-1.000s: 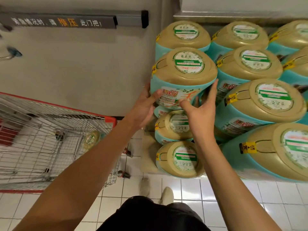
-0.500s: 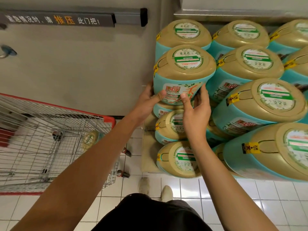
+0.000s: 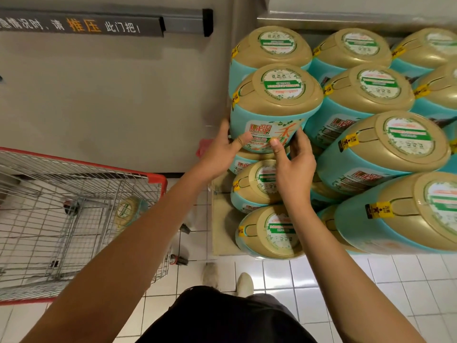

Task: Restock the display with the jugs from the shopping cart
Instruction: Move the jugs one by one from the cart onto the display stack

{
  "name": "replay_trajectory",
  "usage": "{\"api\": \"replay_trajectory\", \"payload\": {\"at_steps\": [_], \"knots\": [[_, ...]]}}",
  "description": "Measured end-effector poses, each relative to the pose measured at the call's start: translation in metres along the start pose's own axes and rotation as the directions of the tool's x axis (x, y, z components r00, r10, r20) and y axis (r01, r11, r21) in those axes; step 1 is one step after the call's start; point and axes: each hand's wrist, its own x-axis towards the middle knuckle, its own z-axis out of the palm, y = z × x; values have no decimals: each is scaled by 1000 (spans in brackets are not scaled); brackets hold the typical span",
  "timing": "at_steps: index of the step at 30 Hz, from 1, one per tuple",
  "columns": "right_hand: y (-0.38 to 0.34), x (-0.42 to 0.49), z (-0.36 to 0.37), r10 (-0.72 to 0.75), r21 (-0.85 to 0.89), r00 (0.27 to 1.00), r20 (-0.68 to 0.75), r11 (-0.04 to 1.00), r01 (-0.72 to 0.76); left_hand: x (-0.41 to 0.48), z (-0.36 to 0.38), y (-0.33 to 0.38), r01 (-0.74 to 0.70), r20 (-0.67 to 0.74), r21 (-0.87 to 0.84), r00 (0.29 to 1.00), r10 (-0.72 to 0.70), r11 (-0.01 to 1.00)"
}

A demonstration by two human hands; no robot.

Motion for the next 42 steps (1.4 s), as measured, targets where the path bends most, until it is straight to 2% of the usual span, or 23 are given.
{"api": "replay_trajectory", "payload": {"at_steps": [4,6,10,12,25,30,35,42], "knots": [[-3,-4,-1,15,-55,1000,-14,998,-16,-2,-4,1,31,41,-11,999,-31,999],[-3,-9,-2,56,-39,998,-39,998,-58,-7,-3,-3,36,-14,-26,999,-36,999],[-1,-32,-13,199,18,974,-104,980,-198,-26,0,-17,143,-133,97,982,-130,985],[1,-50,-23,223,47,966,-129,975,-219,-40,2,-26,169,-101,77,982,-161,983],[-30,-199,-79,181,93,974,-137,981,-170,-172,-4,-48,71,145,80,986,-82,994],[-37,-271,-77,191,112,973,-128,978,-177,-235,-12,-57,81,131,80,987,-91,994],[-35,-353,-64,246,97,968,-57,966,-240,-327,-37,-63,70,89,39,993,-73,997],[-52,-439,2,227,42,949,217,969,-242,-453,-129,-99,163,-87,26,983,-160,986]]}}
